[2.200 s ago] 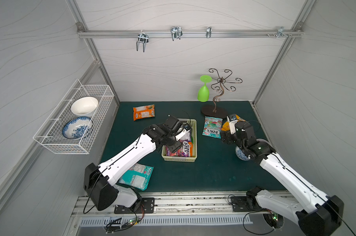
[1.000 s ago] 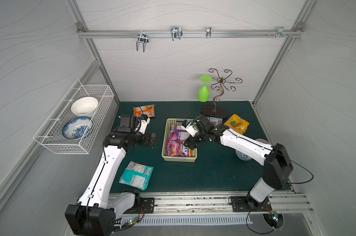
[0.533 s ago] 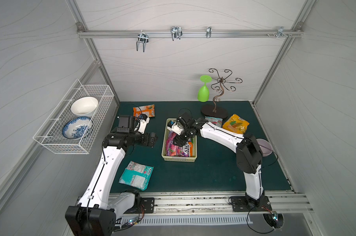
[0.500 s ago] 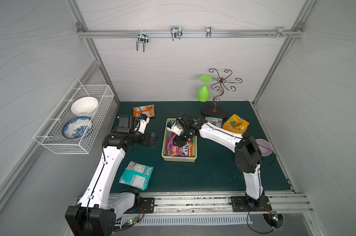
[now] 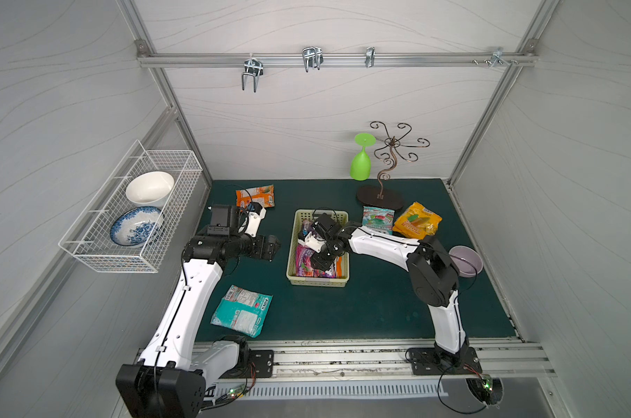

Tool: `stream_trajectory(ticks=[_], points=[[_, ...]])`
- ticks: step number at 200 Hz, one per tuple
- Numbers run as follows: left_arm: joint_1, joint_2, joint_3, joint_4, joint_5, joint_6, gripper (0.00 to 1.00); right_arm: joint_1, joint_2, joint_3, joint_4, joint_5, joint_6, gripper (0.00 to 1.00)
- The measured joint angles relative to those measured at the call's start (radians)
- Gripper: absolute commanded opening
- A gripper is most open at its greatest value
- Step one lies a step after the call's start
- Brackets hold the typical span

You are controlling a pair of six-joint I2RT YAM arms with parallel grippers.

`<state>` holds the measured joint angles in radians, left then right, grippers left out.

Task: Put the candies in the basket
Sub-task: Place the candy in the basket.

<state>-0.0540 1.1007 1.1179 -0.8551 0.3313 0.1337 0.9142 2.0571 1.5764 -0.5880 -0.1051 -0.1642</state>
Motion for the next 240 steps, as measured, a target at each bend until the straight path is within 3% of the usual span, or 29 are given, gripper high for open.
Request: stream_trajectory(ticks=[81,177,240], points=[[0.001,0.0,-0.006,0.005,0.013,0.0,0.98,-0.003,-0.128,-0.024,-0.115,0.049,0.007,0.51],[0.001,0.0,-0.016,0.016,0.026,-0.004,0.97,0.018,-0.07,-0.103,-0.073,0.128,-0.023,0.48],[0.001,0.0,-0.019,0.018,0.029,-0.006,0.97,0.003,-0.157,-0.073,-0.167,0.149,0.0,0.55]])
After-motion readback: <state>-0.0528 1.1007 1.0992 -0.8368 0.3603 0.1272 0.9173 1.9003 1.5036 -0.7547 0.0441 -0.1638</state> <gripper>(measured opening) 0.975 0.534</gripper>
